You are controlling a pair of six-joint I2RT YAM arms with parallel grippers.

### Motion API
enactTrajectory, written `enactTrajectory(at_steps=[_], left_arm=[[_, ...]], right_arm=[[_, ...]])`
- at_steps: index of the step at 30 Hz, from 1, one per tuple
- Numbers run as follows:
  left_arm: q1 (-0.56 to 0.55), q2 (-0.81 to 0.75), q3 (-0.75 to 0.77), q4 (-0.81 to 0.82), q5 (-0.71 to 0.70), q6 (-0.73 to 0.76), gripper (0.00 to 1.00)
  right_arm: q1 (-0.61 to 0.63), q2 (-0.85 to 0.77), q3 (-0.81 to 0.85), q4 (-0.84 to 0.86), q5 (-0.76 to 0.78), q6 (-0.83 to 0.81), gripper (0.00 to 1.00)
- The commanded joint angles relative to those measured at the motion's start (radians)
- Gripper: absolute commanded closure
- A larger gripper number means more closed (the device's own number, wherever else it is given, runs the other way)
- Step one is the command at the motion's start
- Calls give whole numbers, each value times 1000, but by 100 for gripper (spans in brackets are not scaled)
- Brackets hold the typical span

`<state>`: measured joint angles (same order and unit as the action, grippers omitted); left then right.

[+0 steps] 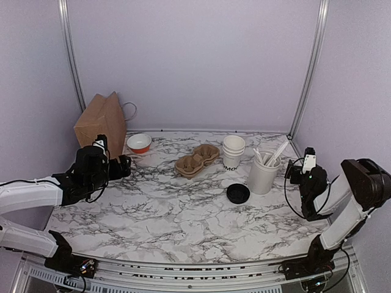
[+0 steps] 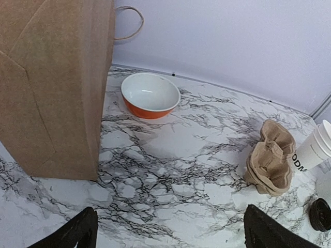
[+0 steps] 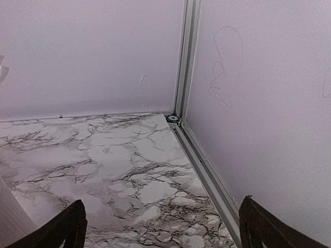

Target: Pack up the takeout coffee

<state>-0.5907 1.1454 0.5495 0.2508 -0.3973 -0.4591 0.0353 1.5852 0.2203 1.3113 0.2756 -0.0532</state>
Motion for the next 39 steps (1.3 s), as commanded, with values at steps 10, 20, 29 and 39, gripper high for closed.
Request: enactTrajectory(at_steps=[10, 20, 29, 39], left_arm=[[3, 14, 84, 30, 147, 30, 1], [2, -6, 91, 21, 217, 37, 1], [-20, -8, 119, -12, 246, 55, 1], [-118, 213, 375, -201, 228, 21, 1]], right_arm=[[8, -13, 26, -7, 11, 1, 0], [20, -48, 35, -38, 33, -10, 0], [35, -396, 249, -688, 102, 96, 0], [256, -632, 416, -1189, 296, 211, 0]])
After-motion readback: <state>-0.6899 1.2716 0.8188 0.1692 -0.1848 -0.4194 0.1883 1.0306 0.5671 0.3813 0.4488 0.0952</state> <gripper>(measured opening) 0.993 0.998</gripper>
